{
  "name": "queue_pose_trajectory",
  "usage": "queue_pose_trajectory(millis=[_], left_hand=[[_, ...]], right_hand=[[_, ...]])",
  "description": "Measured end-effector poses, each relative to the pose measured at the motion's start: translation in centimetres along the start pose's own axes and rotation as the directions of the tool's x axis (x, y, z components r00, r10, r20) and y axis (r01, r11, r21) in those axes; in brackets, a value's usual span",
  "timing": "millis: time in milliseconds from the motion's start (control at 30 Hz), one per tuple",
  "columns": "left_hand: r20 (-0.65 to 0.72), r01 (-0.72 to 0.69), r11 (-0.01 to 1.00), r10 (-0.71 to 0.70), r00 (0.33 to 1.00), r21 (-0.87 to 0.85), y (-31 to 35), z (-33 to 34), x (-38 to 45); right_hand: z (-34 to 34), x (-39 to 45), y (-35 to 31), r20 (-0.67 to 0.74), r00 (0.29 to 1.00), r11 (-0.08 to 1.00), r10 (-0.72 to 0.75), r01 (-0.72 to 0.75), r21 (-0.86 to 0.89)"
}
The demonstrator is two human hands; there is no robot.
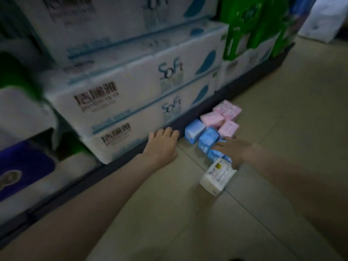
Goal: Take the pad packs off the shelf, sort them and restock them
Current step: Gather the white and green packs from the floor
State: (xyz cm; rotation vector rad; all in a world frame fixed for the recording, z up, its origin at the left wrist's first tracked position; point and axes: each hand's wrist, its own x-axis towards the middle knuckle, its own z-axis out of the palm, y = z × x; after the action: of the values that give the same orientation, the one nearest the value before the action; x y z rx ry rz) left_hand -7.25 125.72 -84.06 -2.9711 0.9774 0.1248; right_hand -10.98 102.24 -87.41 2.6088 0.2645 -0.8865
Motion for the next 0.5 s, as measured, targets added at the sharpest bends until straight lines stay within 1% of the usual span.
queue_pose_trajectory(millis=[67,133,167,200,233,267,300,333,367,433,467,500], left_hand=[[0.066,-0.037,0.999,0.036,0.997,0.014,1.6,3.0,0.7],[0.103,-0.038,0.999,0.039,0.994,-0.008,2.5,5.6,1.2],[0.118,-0.035,0.999,0.037,0.992,-0.017,2.7,6.8,1.4],[0.138,-0.033,0.999,0.036,0.99,-0.022,2.8,7.9,1.5],[0.166,-0.03,0.999,0.034,0.985,-0.028,2.8,8.9,1.6],[0.198,-0.023,0.999,0.03,0.98,-0.037,2.8,9.8,1.4],[0.227,-0.013,0.999,0.024,0.974,-0.049,2.6,10.6,1.3],[0.249,0.001,0.998,0.016,0.968,-0.068,2.4,11.3,1.1],[0.265,0.019,0.995,0.007,0.964,-0.095,2.1,11.7,1.0],[0.303,0.06,0.985,-0.009,0.953,-0.16,1.7,12.2,0.9],[0.325,0.071,0.979,-0.006,0.946,-0.189,1.7,12.2,0.9],[0.348,0.075,0.975,0.003,0.937,-0.209,1.7,12.0,1.1]], right_hand=[[4.1,1.5,-0.5,0.074,0.997,0.995,-0.021,0.028,-0.091],[7.1,2.9,-1.1,0.092,0.995,0.987,-0.035,0.048,-0.153],[8.1,3.4,-1.6,0.051,0.997,0.984,-0.055,0.063,-0.169],[9.2,4.0,-2.1,-0.048,0.996,0.976,-0.08,0.069,-0.206],[9.9,4.7,-2.4,-0.174,0.98,0.976,-0.097,0.059,-0.212],[10.2,5.3,-2.6,-0.263,0.959,0.979,-0.102,0.05,-0.197],[10.4,5.9,-2.8,-0.336,0.935,0.98,-0.111,0.046,-0.196],[10.8,6.5,-2.9,-0.368,0.923,0.982,-0.115,0.05,-0.181],[10.9,7.0,-2.9,-0.355,0.93,0.992,-0.098,0.064,-0.107],[10.2,7.6,-3.4,-0.182,0.98,0.985,-0.076,0.102,0.137],[9.8,7.7,-3.7,-0.16,0.984,0.95,-0.072,0.116,0.29],[8.6,7.7,-4.1,-0.199,0.977,0.889,-0.075,0.156,0.431]])
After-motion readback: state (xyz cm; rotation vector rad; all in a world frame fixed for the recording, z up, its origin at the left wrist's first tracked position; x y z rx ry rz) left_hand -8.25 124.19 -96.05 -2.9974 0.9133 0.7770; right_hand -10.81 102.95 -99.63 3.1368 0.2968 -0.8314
